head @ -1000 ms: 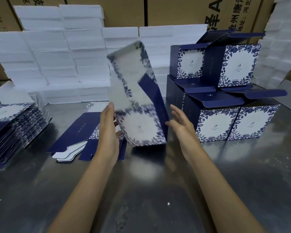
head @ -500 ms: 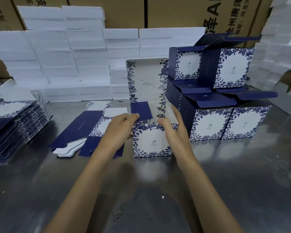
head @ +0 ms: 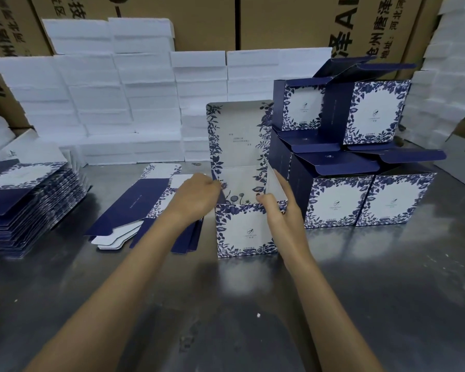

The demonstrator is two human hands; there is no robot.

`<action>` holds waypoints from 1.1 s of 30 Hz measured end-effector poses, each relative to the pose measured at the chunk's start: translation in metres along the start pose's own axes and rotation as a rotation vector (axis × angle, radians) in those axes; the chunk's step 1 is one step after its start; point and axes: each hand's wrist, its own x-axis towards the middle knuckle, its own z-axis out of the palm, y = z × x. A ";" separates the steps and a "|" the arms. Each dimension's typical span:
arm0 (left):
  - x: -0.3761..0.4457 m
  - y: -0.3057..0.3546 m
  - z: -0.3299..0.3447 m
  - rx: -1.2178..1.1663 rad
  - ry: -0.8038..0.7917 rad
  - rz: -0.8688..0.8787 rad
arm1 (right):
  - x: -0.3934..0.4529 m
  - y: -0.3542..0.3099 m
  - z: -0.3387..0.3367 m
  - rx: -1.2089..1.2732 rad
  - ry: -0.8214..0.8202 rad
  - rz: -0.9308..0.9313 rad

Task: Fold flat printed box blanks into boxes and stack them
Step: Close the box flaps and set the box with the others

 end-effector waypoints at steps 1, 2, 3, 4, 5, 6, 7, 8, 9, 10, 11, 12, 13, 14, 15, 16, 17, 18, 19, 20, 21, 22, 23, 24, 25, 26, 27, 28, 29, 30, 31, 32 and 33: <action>0.003 -0.001 0.000 -0.003 -0.014 -0.010 | 0.000 -0.001 -0.001 -0.008 -0.003 0.006; 0.006 -0.001 -0.002 -0.010 -0.038 -0.028 | 0.000 -0.001 -0.003 -0.013 -0.006 0.013; 0.010 0.000 -0.006 -0.017 -0.062 -0.042 | 0.000 -0.001 -0.004 -0.012 -0.009 0.015; 0.013 0.001 -0.009 -0.012 -0.072 -0.052 | 0.001 -0.001 -0.005 -0.007 -0.011 0.020; 0.017 0.002 -0.012 0.005 -0.061 -0.056 | 0.001 -0.001 -0.006 -0.004 -0.015 0.026; 0.019 0.003 -0.012 0.023 -0.031 -0.047 | 0.001 -0.001 -0.007 -0.003 -0.020 0.032; 0.021 0.002 -0.011 0.020 0.010 -0.027 | 0.001 -0.001 -0.007 -0.006 -0.030 0.032; 0.023 0.001 -0.008 -0.002 0.048 -0.007 | 0.001 -0.002 -0.007 -0.014 -0.040 0.031; 0.024 -0.001 -0.006 -0.025 0.074 0.009 | 0.001 -0.002 -0.007 -0.023 -0.049 0.031; 0.024 -0.003 -0.004 -0.035 0.085 0.023 | 0.001 -0.003 -0.007 -0.030 -0.054 0.030; 0.024 -0.005 -0.003 -0.035 0.091 0.037 | 0.001 -0.003 -0.008 -0.032 -0.056 0.030; 0.023 -0.007 -0.001 -0.037 0.106 0.054 | 0.002 -0.002 -0.009 -0.034 -0.058 0.035; 0.022 -0.010 0.001 -0.062 0.150 0.069 | 0.002 -0.001 -0.010 -0.034 -0.066 0.038; 0.019 -0.013 0.004 -0.122 0.217 0.081 | 0.002 -0.001 -0.011 -0.035 -0.084 0.038; 0.017 -0.016 0.008 -0.215 0.289 0.090 | 0.001 -0.002 -0.012 -0.025 -0.106 0.038; 0.014 -0.018 0.013 -0.328 0.334 0.098 | 0.002 -0.003 -0.013 -0.008 -0.122 0.051; 0.010 -0.021 0.019 -0.465 0.341 0.097 | 0.003 -0.003 -0.014 0.024 -0.130 0.077; 0.006 -0.023 0.025 -0.621 0.313 0.087 | 0.005 -0.003 -0.014 0.057 -0.128 0.112; 0.003 -0.024 0.031 -0.778 0.264 0.076 | 0.008 -0.003 -0.014 0.083 -0.117 0.158; 0.000 -0.026 0.037 -0.926 0.219 0.075 | 0.010 -0.003 -0.015 0.090 -0.101 0.200; -0.002 -0.028 0.042 -1.040 0.194 0.084 | 0.013 -0.002 -0.017 0.082 -0.088 0.230; -0.003 -0.031 0.046 -1.099 0.187 0.100 | 0.015 -0.001 -0.020 0.053 -0.088 0.236; -0.004 -0.034 0.049 -1.113 0.189 0.116 | 0.017 -0.001 -0.024 0.012 -0.093 0.223; -0.003 -0.036 0.051 -1.108 0.188 0.130 | 0.019 -0.003 -0.030 -0.038 -0.101 0.205; -0.003 -0.038 0.052 -1.102 0.189 0.139 | 0.021 -0.007 -0.035 -0.093 -0.114 0.202; -0.003 -0.040 0.053 -1.096 0.190 0.145 | 0.023 -0.011 -0.041 -0.160 -0.152 0.212; -0.003 -0.041 0.053 -1.087 0.191 0.150 | 0.024 -0.017 -0.046 -0.220 -0.215 0.234; -0.003 -0.042 0.054 -1.074 0.192 0.154 | 0.026 -0.022 -0.049 -0.267 -0.294 0.251; -0.003 -0.042 0.054 -1.058 0.193 0.157 | 0.027 -0.027 -0.050 -0.298 -0.363 0.257; -0.003 -0.042 0.054 -1.048 0.193 0.157 | 0.029 -0.030 -0.051 -0.319 -0.410 0.250; -0.003 -0.042 0.055 -1.045 0.190 0.156 | 0.030 -0.033 -0.051 -0.338 -0.437 0.241; -0.004 -0.042 0.055 -1.046 0.183 0.156 | 0.031 -0.035 -0.052 -0.362 -0.457 0.230; -0.004 -0.042 0.054 -1.046 0.178 0.154 | 0.033 -0.037 -0.053 -0.386 -0.479 0.222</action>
